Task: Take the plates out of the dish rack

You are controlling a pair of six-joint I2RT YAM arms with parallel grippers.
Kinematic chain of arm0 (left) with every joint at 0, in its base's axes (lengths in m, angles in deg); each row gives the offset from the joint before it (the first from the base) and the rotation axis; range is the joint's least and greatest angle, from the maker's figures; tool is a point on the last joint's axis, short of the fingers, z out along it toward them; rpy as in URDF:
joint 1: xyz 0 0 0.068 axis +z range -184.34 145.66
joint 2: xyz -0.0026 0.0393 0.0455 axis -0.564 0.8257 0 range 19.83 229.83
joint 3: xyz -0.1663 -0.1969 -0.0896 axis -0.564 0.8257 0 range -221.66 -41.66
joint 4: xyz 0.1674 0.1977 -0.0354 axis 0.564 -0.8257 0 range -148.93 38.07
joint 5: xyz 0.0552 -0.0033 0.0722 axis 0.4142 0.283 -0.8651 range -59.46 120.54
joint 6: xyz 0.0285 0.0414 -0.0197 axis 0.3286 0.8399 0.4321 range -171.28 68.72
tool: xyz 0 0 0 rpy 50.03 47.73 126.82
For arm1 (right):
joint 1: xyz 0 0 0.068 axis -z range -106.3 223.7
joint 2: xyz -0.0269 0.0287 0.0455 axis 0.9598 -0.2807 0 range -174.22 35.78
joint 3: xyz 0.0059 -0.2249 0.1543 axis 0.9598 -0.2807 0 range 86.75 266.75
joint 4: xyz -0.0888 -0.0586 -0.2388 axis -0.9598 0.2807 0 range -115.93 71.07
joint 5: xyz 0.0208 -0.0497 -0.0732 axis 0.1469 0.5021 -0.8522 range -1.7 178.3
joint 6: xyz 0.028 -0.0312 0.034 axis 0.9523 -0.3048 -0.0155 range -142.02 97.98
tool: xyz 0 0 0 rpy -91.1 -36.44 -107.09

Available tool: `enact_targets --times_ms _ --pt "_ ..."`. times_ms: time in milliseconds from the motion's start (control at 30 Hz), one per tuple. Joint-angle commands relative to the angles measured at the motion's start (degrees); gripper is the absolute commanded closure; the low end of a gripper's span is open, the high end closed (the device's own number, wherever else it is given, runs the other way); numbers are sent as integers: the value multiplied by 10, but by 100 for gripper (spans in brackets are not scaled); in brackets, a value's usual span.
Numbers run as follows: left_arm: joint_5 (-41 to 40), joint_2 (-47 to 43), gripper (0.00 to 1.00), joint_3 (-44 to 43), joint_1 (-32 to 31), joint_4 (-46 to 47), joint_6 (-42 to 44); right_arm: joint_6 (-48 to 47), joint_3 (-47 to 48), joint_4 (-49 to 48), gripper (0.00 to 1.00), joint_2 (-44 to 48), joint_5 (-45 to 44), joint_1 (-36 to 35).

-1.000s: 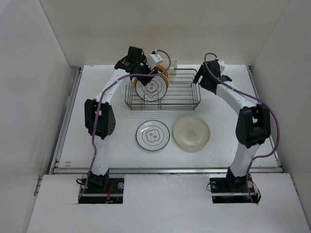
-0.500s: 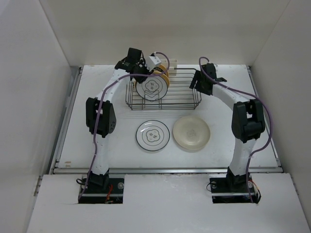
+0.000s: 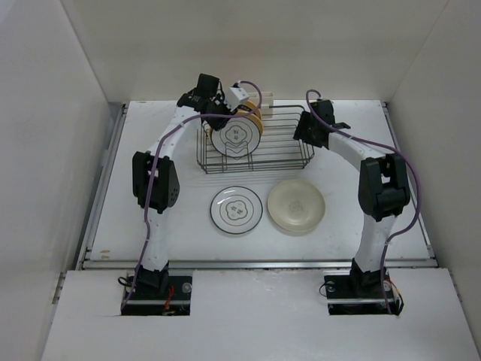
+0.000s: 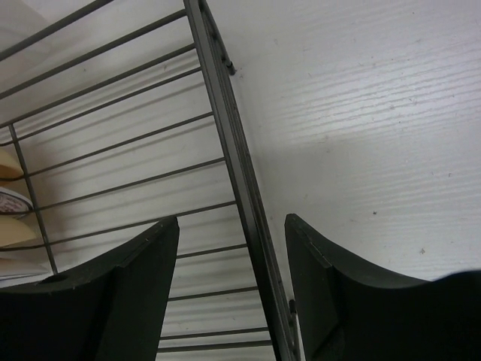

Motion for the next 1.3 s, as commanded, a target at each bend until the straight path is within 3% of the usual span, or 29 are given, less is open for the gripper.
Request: enact_targets --times_ms 0,300,500,567,600,633,667,700,800,833,933,1100,1267 --pt "27 -80 100 -28 1 -51 -59 -5 -2 -29 36 24 14 0" --pt "51 -99 100 -67 1 -90 -71 -5 3 -16 37 24 7 0" --pt "19 -93 100 -19 1 -67 -64 -11 -2 -16 37 24 2 0" --pt "-4 -93 100 -6 1 -47 -64 -28 -2 -16 28 41 2 0" --pt "-12 -93 100 -6 1 -41 -64 -38 -10 -29 17 48 -7 -5" --pt "-27 -88 89 -6 1 -35 -64 -63 -25 -39 11 73 -14 -5" --pt "-27 -88 89 -6 1 -35 -64 -77 -34 -51 11 87 -21 -16" --pt "-35 -82 76 -6 1 -35 -64 -91 -42 -63 10 101 -27 -22" --pt "-35 -82 71 -6 1 -35 -59 -143 -54 -93 10 145 -33 -47" --pt "-35 -82 65 -6 1 -35 -59 -156 -54 -104 10 154 -33 -54" --pt "-40 -82 65 0 1 -35 -59 -189 -66 -120 10 180 0 -79" --pt "-40 -82 34 -6 1 -52 -59 -207 -63 -132 20 160 105 -101" --pt "-45 -88 18 -57 1 -99 -87 -207 -28 -98 36 102 172 -106"
